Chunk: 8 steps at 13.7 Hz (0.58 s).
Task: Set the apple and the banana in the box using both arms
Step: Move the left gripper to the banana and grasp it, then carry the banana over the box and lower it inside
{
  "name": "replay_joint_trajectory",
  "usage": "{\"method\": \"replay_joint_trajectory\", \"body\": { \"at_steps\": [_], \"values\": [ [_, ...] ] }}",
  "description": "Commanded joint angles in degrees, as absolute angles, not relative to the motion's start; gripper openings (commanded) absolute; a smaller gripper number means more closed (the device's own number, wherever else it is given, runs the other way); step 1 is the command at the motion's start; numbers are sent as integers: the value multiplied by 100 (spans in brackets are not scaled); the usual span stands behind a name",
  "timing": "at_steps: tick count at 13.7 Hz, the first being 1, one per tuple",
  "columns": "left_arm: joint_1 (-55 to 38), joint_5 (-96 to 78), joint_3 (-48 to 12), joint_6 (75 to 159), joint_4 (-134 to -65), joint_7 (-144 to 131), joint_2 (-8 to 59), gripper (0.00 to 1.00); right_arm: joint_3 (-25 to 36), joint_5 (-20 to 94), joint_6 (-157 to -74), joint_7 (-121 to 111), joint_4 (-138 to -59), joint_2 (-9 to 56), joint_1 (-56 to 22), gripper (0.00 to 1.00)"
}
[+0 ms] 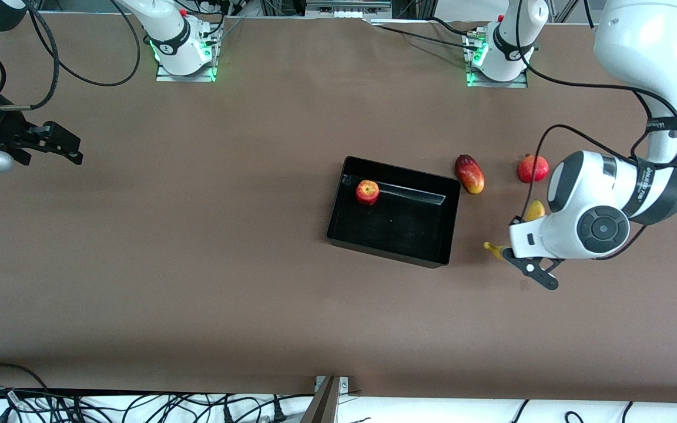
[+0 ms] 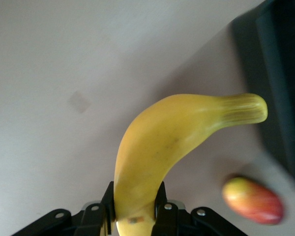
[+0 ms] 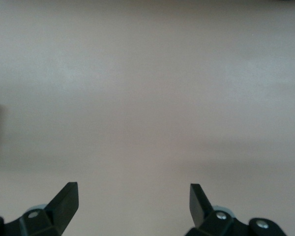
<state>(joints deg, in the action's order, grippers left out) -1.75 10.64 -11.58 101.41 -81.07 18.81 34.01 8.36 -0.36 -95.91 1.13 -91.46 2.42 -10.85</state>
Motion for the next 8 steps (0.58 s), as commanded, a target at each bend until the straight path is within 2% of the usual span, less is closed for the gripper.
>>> {"method": "replay_joint_trajectory", "body": {
  "at_steps": [1, 5, 8],
  "values": [
    [-867, 774, -1125, 9862, -7840, 342, 3524, 0, 817, -88, -9571, 105, -9062, 255, -1090, 100],
    [-1633, 545, -1143, 9896, -7945, -947, 3630, 0, 817, -88, -9571, 105, -9062, 255, -1090, 100],
    [-1863, 597, -1143, 10141, -7945, -1327, 3901, 0, 817, -97, -9571, 105, -9062, 255, -1090, 100]
  ]
}}
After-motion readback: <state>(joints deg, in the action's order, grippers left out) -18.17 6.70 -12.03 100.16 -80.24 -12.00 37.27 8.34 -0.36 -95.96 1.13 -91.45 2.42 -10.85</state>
